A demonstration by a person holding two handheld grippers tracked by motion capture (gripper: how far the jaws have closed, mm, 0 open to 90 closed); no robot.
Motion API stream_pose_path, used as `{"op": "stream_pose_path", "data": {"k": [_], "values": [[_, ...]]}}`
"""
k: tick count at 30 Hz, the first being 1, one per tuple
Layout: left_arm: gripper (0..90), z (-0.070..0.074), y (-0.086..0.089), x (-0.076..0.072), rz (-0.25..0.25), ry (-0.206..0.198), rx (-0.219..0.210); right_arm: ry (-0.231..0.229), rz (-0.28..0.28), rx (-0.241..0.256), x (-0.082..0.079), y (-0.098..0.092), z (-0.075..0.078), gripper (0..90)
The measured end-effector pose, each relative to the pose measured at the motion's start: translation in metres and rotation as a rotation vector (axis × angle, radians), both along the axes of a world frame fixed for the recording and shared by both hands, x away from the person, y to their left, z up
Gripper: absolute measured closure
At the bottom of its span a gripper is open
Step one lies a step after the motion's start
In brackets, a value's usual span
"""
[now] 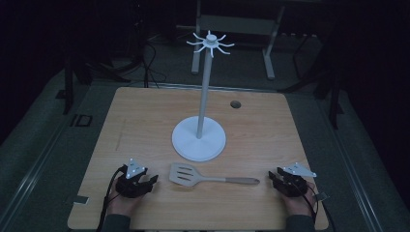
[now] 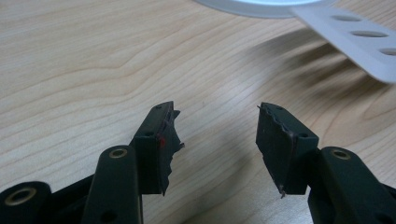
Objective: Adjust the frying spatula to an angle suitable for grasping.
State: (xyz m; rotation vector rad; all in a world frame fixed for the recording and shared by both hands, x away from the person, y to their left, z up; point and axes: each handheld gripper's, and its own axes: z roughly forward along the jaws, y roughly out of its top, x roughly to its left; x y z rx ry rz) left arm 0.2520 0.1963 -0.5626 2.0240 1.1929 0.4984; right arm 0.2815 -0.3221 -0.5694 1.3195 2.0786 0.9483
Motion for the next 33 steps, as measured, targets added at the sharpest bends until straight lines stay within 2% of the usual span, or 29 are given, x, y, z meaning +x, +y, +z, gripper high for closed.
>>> {"op": "stream_pose_path", "data": {"k": [7,10,12,15,21,27,33], "values": [[48.1,0.004,-0.002,-0.001,-0.027,-0.009,-0.008,-0.04,-0.018,0.048,-0.003,-0.006,0.004,55.5],[49.5,0.006,-0.003,-0.002,-0.036,-0.013,-0.02,-0.04,-0.037,0.06,-0.003,-0.008,0.003,55.4],[49.6,0.011,-0.004,-0.003,-0.054,-0.023,-0.038,-0.023,-0.043,0.065,-0.003,-0.009,0.001,55.6],[49.6,0.015,-0.006,-0.003,-0.064,-0.024,-0.041,-0.027,-0.045,0.069,-0.003,-0.01,0.001,56.9],[50.5,0.031,-0.014,0.003,-0.122,-0.029,-0.025,-0.043,-0.06,0.09,-0.005,-0.012,0.002,57.9],[53.2,0.04,-0.024,0.009,-0.163,-0.021,-0.019,-0.048,-0.048,0.068,-0.005,-0.01,0.002,59.0],[54.5,0.048,-0.039,0.02,-0.209,-0.013,0.005,-0.041,-0.046,0.071,-0.005,-0.01,0.002,59.2]]}}
